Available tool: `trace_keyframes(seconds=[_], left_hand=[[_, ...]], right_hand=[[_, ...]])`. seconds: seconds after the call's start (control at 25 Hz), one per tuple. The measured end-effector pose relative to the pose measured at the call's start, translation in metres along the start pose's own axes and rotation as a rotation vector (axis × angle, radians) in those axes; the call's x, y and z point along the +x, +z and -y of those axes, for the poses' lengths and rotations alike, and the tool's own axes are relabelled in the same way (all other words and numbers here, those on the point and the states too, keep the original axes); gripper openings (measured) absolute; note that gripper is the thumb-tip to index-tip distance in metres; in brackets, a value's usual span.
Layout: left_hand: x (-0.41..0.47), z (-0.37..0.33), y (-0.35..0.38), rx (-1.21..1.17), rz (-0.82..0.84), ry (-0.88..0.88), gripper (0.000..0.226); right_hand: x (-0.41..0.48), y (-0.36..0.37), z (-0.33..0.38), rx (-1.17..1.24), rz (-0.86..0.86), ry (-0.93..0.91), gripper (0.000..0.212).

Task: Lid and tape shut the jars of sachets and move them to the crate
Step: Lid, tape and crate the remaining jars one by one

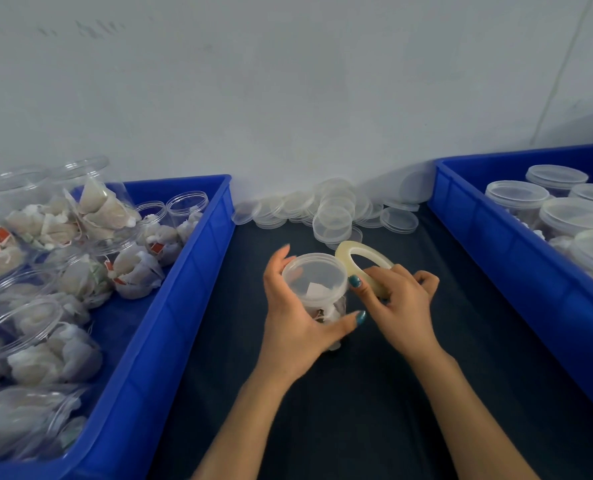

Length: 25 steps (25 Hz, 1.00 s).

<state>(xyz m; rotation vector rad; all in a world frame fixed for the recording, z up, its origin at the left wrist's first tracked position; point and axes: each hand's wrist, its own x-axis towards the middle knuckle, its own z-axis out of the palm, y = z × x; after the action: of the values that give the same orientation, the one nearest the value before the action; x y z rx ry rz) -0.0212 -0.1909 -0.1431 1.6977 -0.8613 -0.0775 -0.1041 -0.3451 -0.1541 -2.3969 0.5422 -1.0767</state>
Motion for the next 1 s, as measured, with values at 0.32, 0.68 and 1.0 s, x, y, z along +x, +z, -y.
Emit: trace_keyframes(seconds=[0.32, 0.68, 1.0], left_hand=[[0.022, -0.003, -0.009, 0.254, -0.028, -0.077, 0.091], [0.062, -0.019, -0.041, 0.337, 0.466, -0.038, 0.077], [0.061, -0.034, -0.025, 0.861, 0.376, 0.003, 0.098]], right_hand=[[0.002, -0.015, -0.017, -0.01, 0.206, -0.149, 0.029], [0.012, -0.003, -0.011, -0.144, 0.048, -0.046, 0.023], [0.007, -0.001, -0.001, -0.095, -0.001, -0.027, 0.03]])
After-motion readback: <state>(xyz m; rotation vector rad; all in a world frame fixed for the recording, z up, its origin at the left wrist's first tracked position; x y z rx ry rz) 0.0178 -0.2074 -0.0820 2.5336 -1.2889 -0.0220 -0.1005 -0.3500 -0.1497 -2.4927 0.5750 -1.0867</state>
